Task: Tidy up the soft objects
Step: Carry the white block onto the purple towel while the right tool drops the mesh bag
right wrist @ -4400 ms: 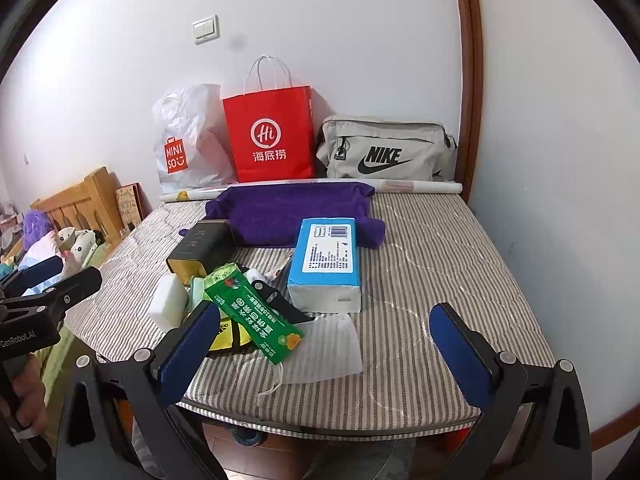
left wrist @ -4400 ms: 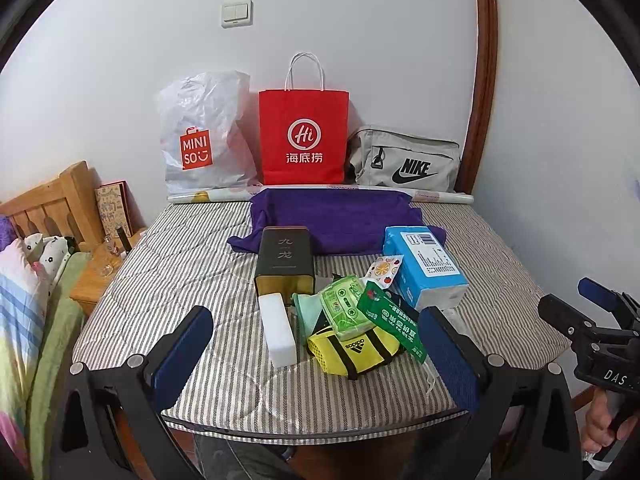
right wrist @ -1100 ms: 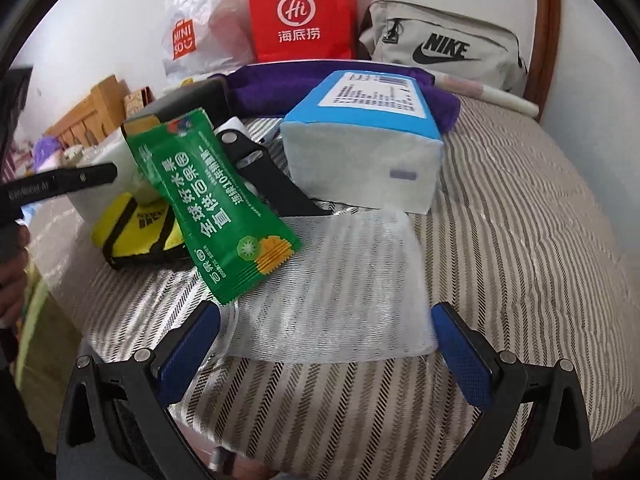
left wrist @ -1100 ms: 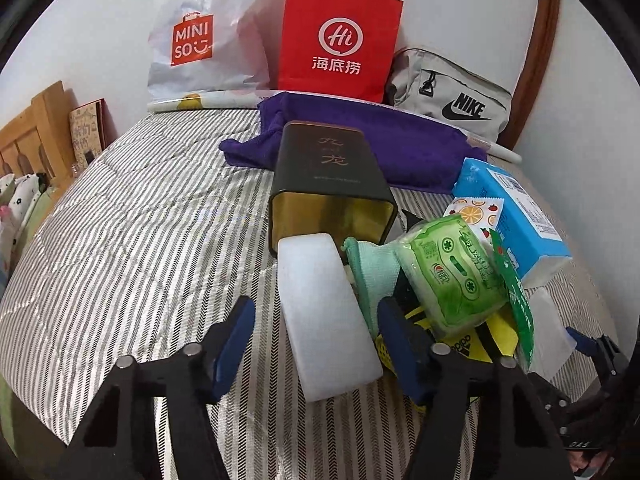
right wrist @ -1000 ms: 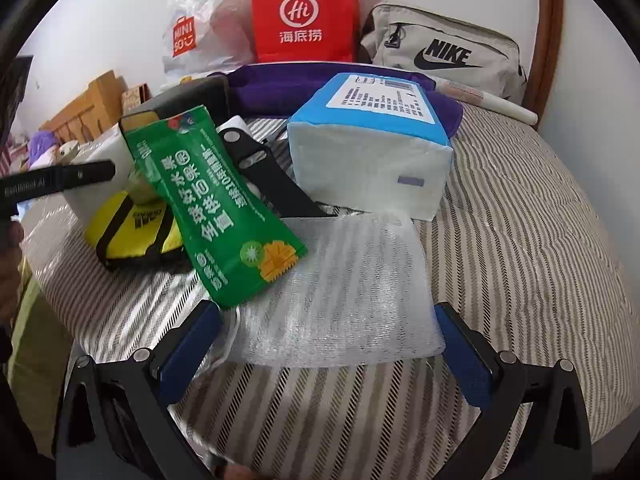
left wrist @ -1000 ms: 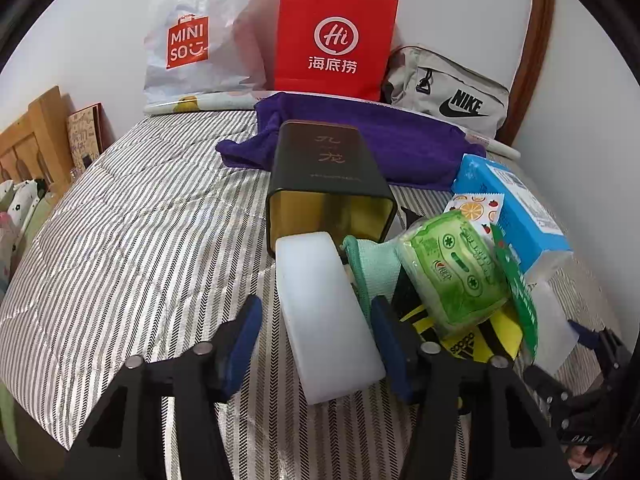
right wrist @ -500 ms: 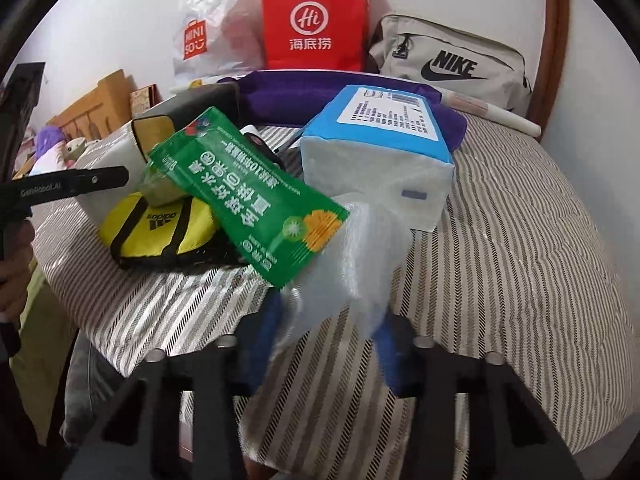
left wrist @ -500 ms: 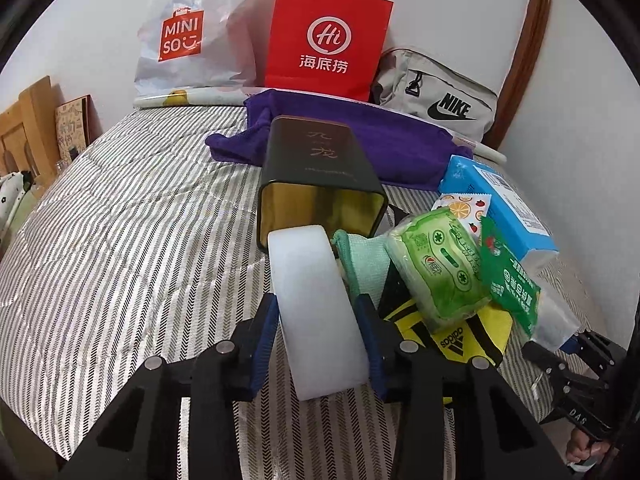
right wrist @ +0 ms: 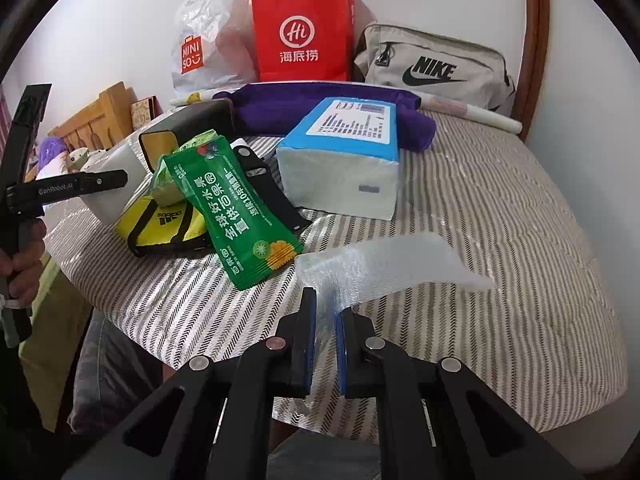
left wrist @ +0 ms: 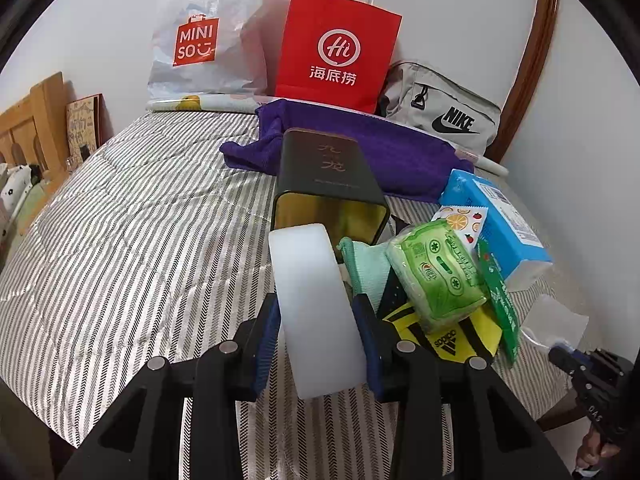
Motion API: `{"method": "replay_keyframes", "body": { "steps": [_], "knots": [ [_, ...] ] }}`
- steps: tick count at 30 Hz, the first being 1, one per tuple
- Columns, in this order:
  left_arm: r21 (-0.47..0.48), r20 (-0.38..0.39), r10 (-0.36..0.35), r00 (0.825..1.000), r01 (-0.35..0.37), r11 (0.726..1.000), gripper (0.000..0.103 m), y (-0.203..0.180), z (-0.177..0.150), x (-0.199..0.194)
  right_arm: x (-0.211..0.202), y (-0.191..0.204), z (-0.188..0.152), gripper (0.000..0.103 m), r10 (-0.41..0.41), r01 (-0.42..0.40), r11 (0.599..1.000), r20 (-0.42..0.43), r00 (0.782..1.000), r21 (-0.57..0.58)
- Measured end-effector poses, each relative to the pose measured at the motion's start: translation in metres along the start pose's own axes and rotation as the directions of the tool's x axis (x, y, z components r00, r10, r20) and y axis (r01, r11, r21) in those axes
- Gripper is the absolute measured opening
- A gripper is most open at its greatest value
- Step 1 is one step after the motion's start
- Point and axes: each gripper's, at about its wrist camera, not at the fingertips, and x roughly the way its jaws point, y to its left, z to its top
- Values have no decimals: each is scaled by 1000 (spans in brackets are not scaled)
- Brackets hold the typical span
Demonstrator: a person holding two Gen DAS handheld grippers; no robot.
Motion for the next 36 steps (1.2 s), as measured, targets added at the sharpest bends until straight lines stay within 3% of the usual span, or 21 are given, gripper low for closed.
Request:
{"method": "replay_keyframes", "body": {
  "steps": [16, 36],
  "knots": [
    [-19, 46, -7, 999, 8, 1000, 34, 1, 9, -23, -38, 7, 16, 6, -7, 7, 1000, 100, 995, 0],
    [12, 77, 38, 996, -39, 999, 34, -4, 47, -47, -68, 5, 69, 5, 63, -58, 998, 197, 978, -30]
  ]
}}
